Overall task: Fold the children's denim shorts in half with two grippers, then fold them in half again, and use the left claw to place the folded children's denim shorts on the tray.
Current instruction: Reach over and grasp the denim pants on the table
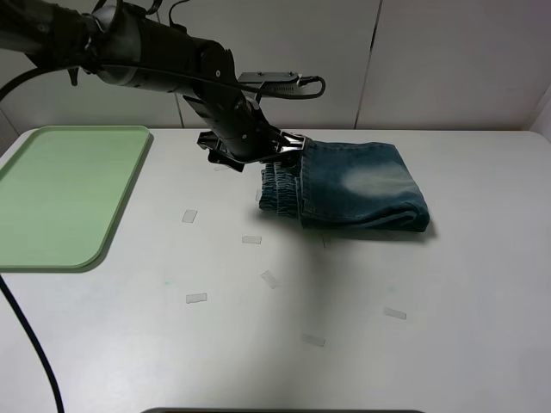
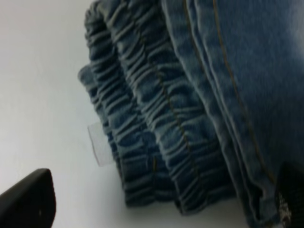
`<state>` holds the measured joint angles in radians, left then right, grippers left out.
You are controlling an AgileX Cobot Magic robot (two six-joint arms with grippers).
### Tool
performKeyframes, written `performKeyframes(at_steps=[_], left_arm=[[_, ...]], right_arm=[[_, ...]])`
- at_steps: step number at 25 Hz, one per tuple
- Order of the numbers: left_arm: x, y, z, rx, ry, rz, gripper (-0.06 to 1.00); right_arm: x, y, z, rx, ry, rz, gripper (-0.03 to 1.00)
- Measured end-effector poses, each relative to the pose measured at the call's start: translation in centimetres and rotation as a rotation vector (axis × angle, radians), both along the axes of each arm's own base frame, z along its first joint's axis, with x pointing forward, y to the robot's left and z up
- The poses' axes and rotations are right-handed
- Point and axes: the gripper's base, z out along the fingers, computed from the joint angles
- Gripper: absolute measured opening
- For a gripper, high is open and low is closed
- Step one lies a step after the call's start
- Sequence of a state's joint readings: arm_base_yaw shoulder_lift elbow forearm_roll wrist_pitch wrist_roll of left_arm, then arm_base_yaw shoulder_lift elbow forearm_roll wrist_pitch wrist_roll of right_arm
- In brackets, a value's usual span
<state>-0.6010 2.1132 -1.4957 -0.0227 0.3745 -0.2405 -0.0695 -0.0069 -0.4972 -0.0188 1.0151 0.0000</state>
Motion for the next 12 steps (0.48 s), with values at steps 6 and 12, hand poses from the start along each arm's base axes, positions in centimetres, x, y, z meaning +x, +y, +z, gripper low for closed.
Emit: performKeyframes(at_steps=[6,12], left_arm=[[0.5,-0.3,-1.0,-0.023,-0.034,0.002,0.91],[1.2,-0.8,-2.6,-0.042,-0.061,0.005,0.91]], right_arm=[[0.0,0.0,0.0,0.0,0.0,0.0,0.7],[0.0,0.0,0.0,0.0,0.0,0.0,0.7]])
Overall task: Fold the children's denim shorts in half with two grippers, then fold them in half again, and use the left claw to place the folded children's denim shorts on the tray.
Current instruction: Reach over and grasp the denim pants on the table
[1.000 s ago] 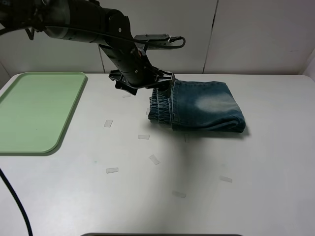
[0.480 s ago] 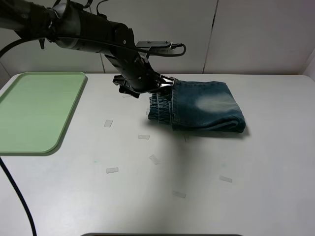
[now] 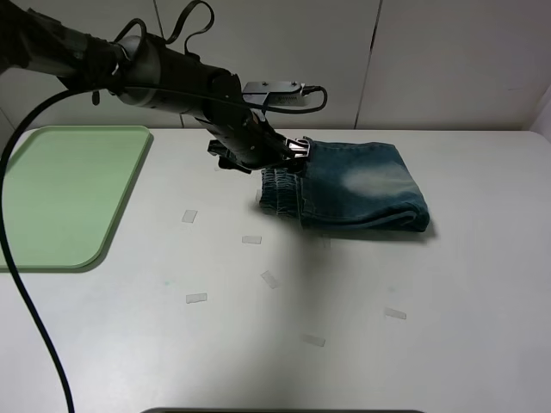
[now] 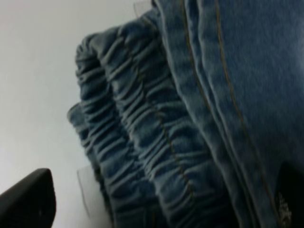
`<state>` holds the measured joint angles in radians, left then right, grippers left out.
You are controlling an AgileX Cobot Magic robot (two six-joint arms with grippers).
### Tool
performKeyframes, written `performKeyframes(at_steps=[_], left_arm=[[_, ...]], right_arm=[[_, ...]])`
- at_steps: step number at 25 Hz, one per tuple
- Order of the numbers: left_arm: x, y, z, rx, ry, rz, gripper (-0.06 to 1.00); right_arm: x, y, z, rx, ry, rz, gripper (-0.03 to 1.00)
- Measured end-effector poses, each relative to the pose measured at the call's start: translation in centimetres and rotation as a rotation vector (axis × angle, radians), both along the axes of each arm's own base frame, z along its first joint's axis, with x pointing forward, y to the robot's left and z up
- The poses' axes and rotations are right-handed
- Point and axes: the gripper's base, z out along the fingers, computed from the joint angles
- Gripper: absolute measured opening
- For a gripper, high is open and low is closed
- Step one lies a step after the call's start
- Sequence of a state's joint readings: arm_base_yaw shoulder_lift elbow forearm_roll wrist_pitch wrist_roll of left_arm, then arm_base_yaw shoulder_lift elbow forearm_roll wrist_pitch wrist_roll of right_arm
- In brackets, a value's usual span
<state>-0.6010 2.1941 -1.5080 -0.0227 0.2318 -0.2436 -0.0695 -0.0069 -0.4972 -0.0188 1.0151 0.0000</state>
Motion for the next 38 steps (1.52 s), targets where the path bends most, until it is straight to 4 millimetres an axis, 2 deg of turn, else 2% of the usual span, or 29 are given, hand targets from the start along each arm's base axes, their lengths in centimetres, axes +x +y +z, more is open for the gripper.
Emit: performKeyframes(at_steps=[5,18,28,31,35,38], left_arm=[[0.8,-0.5,-0.5,-0.016,-0.023,0.001,0.91],[1.4,-0.9,-5.0,0.001,0.0,0.002,0.91],[2.0,-1.3,-5.8,-0.033,-0.063,-0.003,0.89],[2.1,-1.4,-6.0,-0.036,-0.07,-0.003,0.77],[2.1,-1.4,-6.2,-0.044,-0.066,0.005,0.47],[2.1,-1.4,-6.2,-0.047,-0.069,0.006,0.41]], right_arm=[[0.0,0.0,0.0,0.002,0.0,0.002,0.7],[0.0,0.0,0.0,0.004,0.0,0.002,0.7],[0.0,0.0,0.0,0.005,0.001,0.003,0.7],[0.0,0.0,0.0,0.005,0.001,0.003,0.7],[0.0,0.0,0.0,0.005,0.002,0.004,0.7],[0.0,0.0,0.0,0.005,0.002,0.004,0.7]])
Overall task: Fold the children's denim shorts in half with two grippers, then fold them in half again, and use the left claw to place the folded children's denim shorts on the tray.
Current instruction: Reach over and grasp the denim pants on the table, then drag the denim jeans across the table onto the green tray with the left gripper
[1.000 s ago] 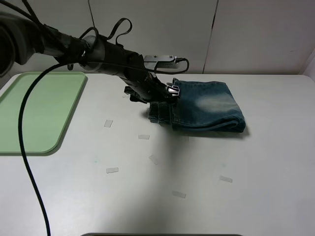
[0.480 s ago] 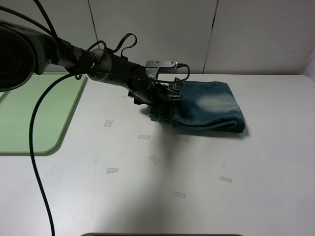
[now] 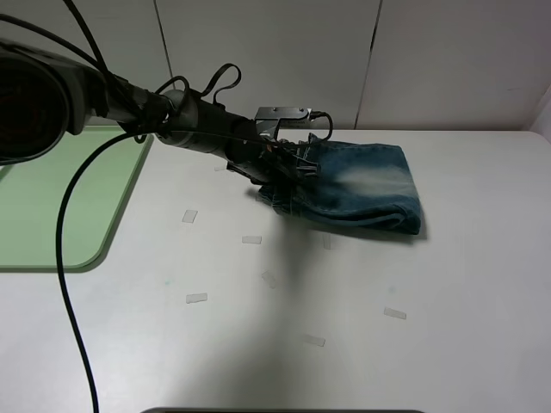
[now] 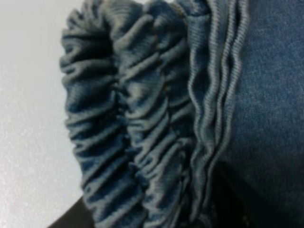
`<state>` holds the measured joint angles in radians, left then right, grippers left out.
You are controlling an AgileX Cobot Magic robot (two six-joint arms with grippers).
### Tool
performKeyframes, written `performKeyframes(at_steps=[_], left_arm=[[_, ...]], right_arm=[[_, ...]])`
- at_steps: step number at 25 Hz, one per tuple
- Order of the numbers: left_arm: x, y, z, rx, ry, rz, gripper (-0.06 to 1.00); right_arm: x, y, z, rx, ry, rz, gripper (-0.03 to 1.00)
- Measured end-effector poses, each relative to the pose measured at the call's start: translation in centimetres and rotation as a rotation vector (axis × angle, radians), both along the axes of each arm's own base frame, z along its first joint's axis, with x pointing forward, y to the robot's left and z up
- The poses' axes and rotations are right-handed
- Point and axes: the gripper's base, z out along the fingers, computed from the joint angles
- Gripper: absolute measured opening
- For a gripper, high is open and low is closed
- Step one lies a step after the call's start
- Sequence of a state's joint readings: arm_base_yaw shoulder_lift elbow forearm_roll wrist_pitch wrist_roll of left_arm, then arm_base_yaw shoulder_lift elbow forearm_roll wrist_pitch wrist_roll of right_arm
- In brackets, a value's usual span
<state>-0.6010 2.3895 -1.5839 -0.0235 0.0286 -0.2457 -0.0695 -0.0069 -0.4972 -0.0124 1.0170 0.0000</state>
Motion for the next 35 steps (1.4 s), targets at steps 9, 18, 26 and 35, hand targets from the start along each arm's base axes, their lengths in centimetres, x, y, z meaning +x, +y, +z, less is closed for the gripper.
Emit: performKeyframes(at_steps=[9,18,26,35], left_arm=[[0.0,0.0,0.5,-0.002,0.001,0.001,0.38],[-0.4,1.3,3.4,0.076,0.073,-0.012,0.21],[0.3,5.3,5.2,0.19,0.171,0.023,0.2],[0.7,10.1,8.3,0.291,0.243,0.042,0.2]], right_arm=[[0.0,0.0,0.0,0.001,0.0,0.0,0.7],[0.0,0.0,0.0,0.001,0.0,0.0,0.7],[0.0,0.0,0.0,0.001,0.0,0.0,0.7],[0.0,0.0,0.0,0.001,0.0,0.0,0.7]])
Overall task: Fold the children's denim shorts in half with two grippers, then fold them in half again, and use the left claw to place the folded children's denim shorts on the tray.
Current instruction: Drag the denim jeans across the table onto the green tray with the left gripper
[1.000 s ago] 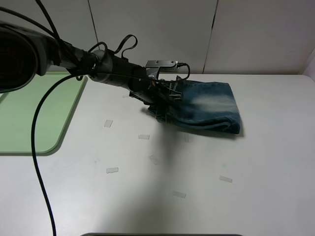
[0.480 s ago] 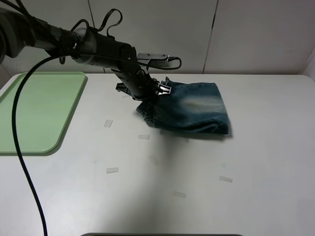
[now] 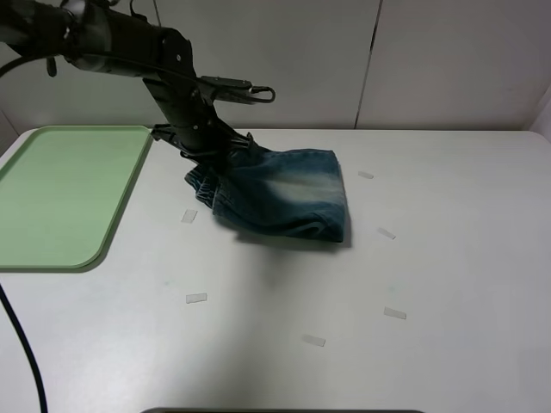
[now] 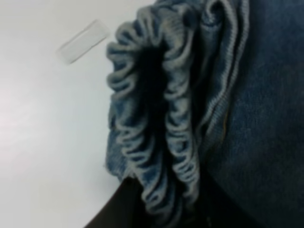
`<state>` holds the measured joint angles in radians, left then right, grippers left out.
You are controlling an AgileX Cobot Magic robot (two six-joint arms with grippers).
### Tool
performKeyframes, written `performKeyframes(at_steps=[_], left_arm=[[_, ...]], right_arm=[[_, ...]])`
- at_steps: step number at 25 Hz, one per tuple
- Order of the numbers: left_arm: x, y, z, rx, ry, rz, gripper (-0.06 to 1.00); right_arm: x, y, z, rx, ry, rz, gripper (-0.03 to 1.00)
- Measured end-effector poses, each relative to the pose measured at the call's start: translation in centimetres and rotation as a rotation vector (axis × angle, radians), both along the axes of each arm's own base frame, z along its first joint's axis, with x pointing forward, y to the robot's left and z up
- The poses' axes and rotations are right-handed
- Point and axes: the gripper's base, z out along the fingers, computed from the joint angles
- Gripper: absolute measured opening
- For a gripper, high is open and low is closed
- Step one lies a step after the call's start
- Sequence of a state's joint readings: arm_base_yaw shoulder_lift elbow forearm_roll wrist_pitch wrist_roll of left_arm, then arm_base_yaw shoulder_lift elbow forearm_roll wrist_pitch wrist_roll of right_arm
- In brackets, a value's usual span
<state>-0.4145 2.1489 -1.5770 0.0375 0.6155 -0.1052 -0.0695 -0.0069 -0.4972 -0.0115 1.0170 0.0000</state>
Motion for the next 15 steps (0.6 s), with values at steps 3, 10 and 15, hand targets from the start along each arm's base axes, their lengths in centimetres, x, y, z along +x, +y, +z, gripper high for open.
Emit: performKeyframes(at_steps=[3,10,15], left_arm=[[0.3,2.0,1.5,0.019,-0.004,0.009,0.2],[1.0,8.1,3.8,0.074,0.013,0.056,0.19],[1.6,12.8,3.7,0.109,0.038,0.113,0.19]], right_arm=[[0.0,0.0,0.0,0.0,0.0,0.0,0.7],[0.0,0.0,0.0,0.0,0.0,0.0,0.7],[0.0,0.0,0.0,0.0,0.0,0.0,0.7]])
